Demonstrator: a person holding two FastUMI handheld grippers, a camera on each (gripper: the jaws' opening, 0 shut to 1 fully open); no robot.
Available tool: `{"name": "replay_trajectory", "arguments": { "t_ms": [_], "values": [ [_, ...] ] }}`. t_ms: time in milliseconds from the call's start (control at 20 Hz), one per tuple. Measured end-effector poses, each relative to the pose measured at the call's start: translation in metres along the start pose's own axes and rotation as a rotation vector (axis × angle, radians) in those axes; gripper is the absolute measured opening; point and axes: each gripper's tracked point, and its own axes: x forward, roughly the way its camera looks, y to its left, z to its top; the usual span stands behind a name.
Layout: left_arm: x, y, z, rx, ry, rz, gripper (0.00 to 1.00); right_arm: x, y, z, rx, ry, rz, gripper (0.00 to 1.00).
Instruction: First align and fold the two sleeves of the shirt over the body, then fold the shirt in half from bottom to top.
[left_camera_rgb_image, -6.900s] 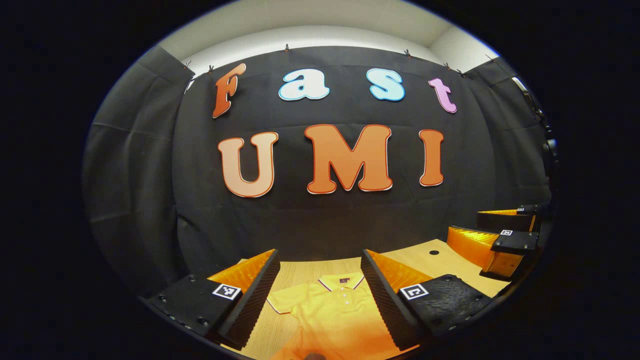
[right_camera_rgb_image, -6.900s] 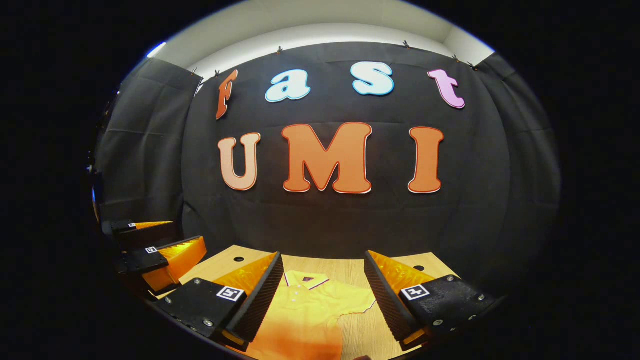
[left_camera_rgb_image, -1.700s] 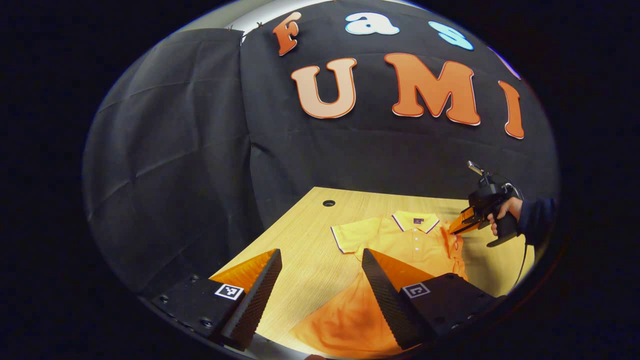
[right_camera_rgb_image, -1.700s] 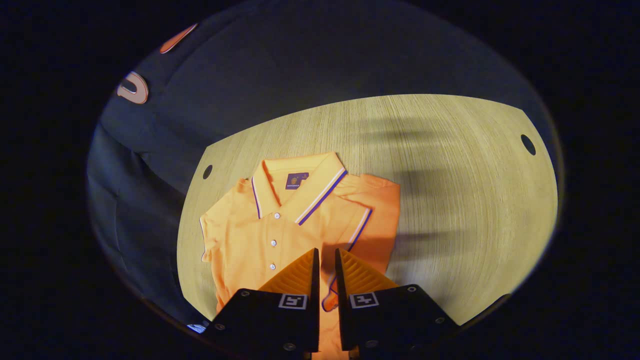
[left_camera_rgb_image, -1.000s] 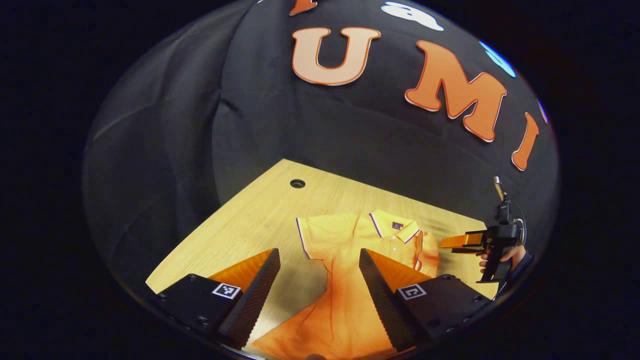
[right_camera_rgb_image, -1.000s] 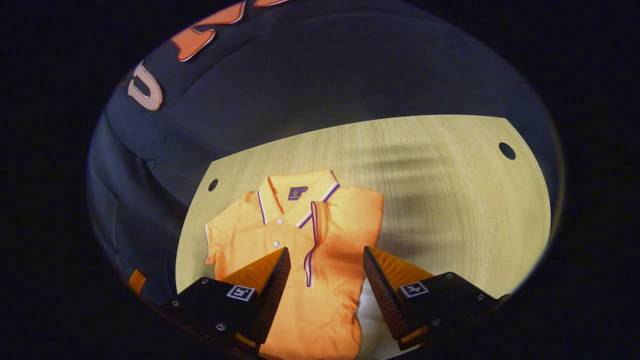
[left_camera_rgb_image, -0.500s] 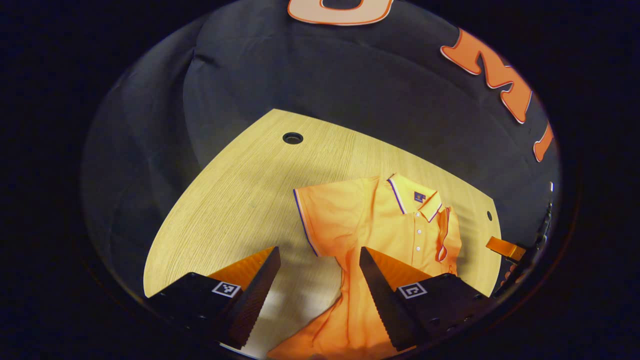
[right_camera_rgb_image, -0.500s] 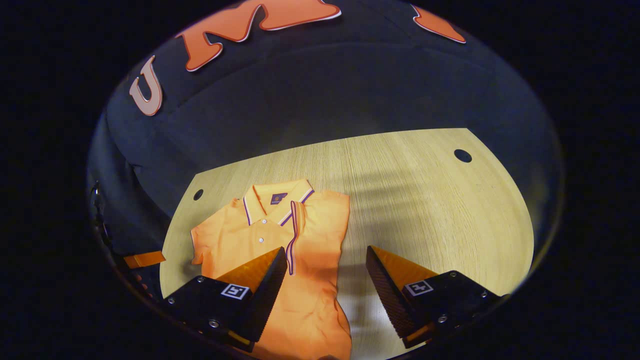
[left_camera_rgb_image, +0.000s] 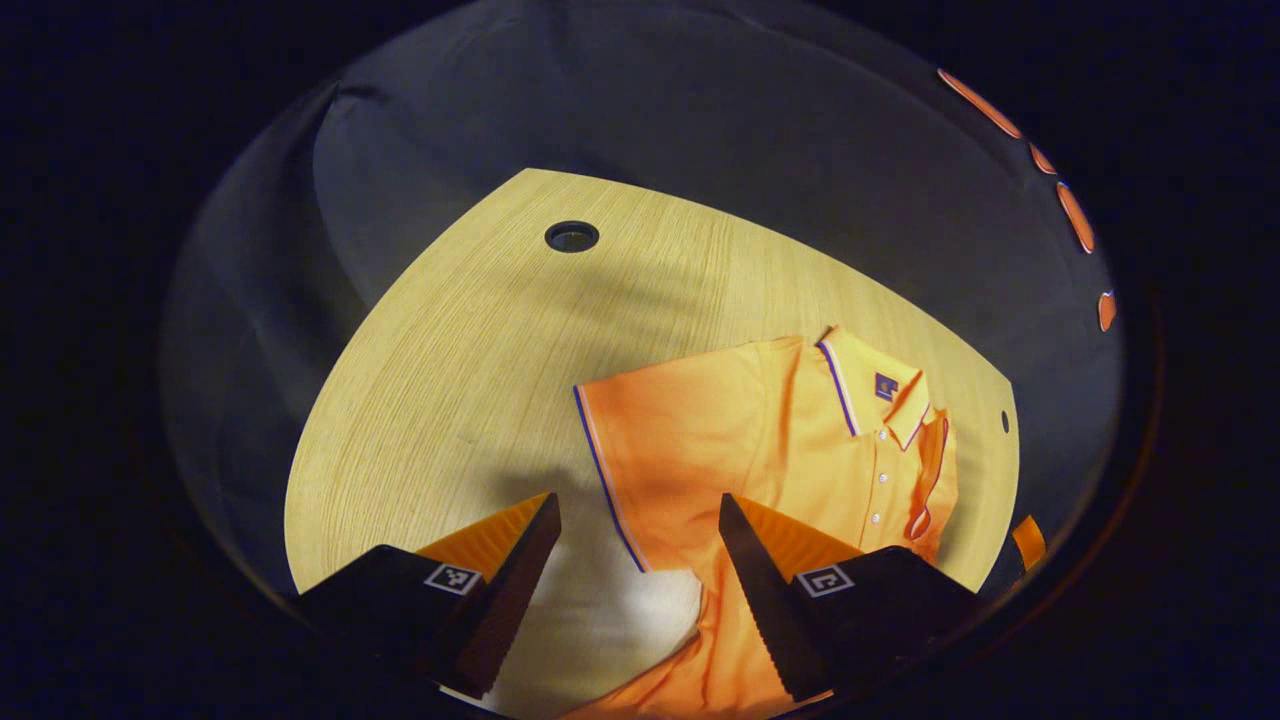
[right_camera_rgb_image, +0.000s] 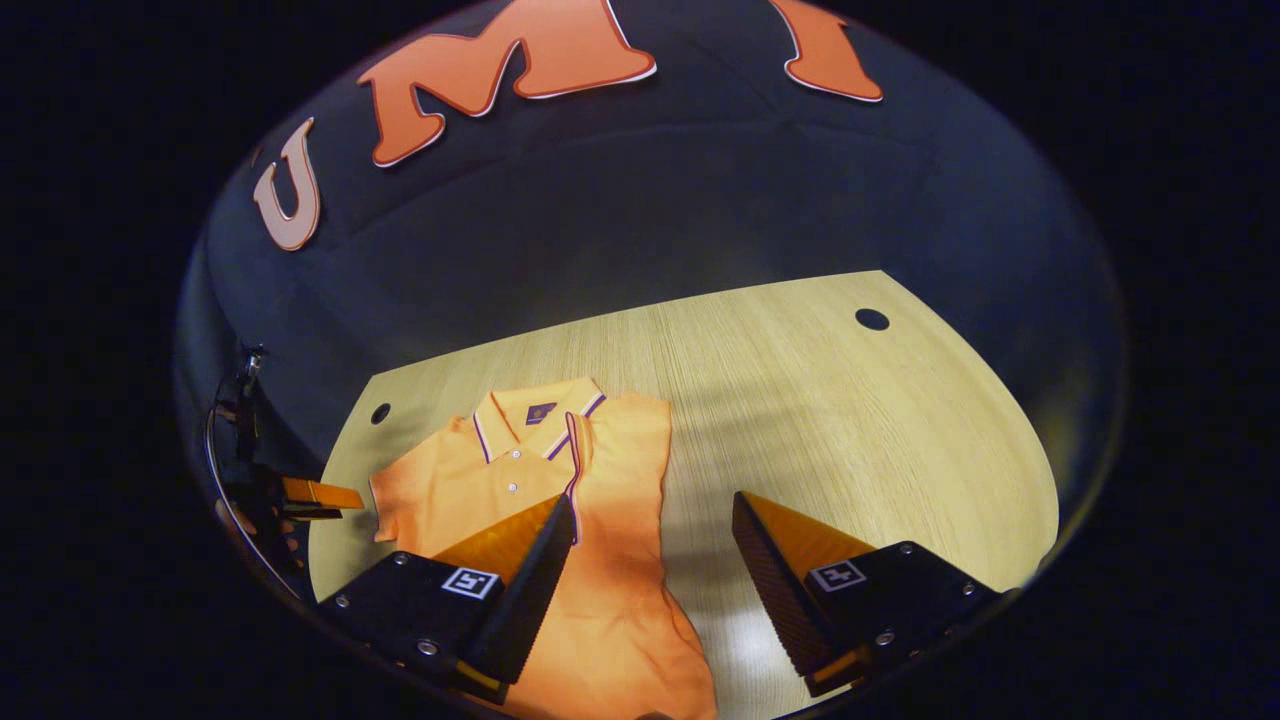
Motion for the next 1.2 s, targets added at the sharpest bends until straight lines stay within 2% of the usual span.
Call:
{"name": "replay_trajectory", "arguments": {
  "t_ms": [300, 350, 400, 500, 650, 800, 850, 900, 1050, 1100, 1200],
  "values": [
    [0.027, 0.004, 0.004, 0.028, 0.079, 0.052, 0.97, -0.034, -0.006, -0.009, 0.005, -0.067, -0.084, 0.97],
    [0.031, 0.005, 0.003, 0.037, 0.089, 0.059, 0.95, -0.039, -0.007, -0.010, 0.010, -0.078, -0.098, 0.97],
    [0.034, 0.003, 0.001, 0.047, 0.101, 0.062, 0.89, -0.045, -0.008, -0.012, 0.018, -0.087, -0.110, 0.97],
    [0.038, 0.003, -0.002, 0.060, 0.126, 0.066, 0.85, -0.056, -0.010, -0.015, 0.037, -0.110, -0.136, 0.97],
    [0.045, 0.006, -0.002, 0.066, 0.136, 0.080, 0.85, -0.072, -0.014, -0.018, 0.048, -0.137, -0.167, 0.97],
    [0.047, 0.011, -0.007, 0.074, 0.154, 0.109, 0.76, -0.084, -0.012, -0.020, 0.051, -0.145, -0.187, 0.97],
    [0.049, 0.012, -0.006, 0.077, 0.150, 0.111, 0.71, -0.086, -0.010, -0.021, 0.053, -0.144, -0.183, 0.97],
    [0.048, 0.013, -0.006, 0.087, 0.147, 0.124, 0.62, -0.088, -0.009, -0.023, 0.056, -0.142, -0.187, 0.97],
    [0.054, 0.003, 0.002, 0.180, 0.092, 0.084, 0.57, -0.090, 0.000, -0.029, 0.061, -0.134, -0.172, 0.97],
    [0.052, -0.001, 0.005, 0.221, 0.069, 0.069, 0.21, -0.091, 0.002, -0.031, 0.056, -0.135, -0.172, 0.97],
    [0.055, -0.004, 0.009, 0.287, 0.022, 0.040, 0.12, -0.095, 0.005, -0.030, 0.056, -0.146, -0.174, 0.97]
  ]
}}
